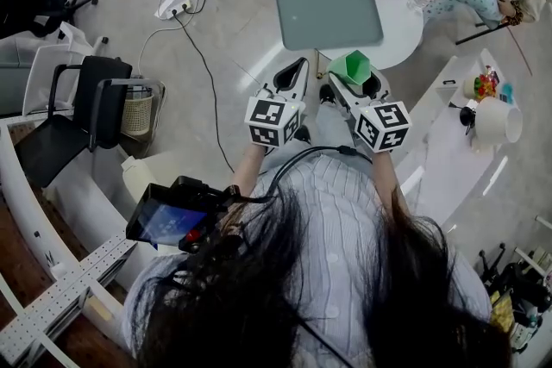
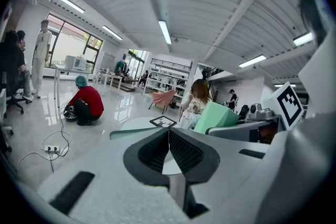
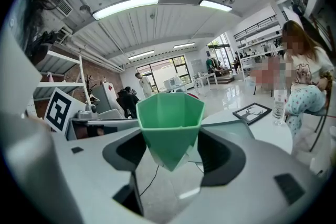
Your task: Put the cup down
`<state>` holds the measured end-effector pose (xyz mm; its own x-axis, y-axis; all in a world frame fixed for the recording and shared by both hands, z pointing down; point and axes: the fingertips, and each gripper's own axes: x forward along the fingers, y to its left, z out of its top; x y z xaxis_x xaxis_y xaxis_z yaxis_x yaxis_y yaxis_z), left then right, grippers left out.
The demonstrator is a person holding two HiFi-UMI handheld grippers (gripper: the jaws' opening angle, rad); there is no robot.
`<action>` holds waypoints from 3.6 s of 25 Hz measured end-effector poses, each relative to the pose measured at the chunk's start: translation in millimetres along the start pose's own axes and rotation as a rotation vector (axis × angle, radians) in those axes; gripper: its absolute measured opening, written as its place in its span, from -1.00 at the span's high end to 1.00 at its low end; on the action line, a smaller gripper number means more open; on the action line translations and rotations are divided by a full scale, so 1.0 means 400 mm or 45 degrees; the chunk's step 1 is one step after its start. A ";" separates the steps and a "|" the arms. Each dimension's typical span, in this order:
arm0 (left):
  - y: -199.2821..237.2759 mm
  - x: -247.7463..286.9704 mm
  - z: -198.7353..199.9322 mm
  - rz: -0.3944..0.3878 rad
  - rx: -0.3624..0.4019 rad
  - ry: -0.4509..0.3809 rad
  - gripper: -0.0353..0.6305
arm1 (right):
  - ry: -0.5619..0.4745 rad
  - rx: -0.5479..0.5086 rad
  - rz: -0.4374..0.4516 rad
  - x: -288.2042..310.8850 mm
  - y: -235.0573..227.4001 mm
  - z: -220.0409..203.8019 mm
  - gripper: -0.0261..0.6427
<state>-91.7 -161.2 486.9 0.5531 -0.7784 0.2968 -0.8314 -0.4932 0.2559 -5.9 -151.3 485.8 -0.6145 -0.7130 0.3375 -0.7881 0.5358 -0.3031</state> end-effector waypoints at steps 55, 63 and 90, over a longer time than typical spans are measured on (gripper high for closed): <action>0.133 0.471 -0.034 0.108 -0.025 0.320 0.85 | 0.263 -0.123 -0.039 0.458 -0.603 -0.033 -0.02; 0.153 0.486 -0.030 0.124 -0.030 0.329 0.85 | 0.343 -0.233 -0.045 0.536 -0.635 -0.089 -0.02; 0.193 0.430 -0.033 0.200 -0.050 0.318 0.85 | 0.425 -0.246 -0.119 0.580 -0.672 -0.143 -0.03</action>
<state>-59.9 -328.2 569.7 0.4175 -0.7223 0.5513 -0.9080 -0.3550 0.2226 61.4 -434.9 696.5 -0.4926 -0.5931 0.6368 -0.8136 0.5736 -0.0952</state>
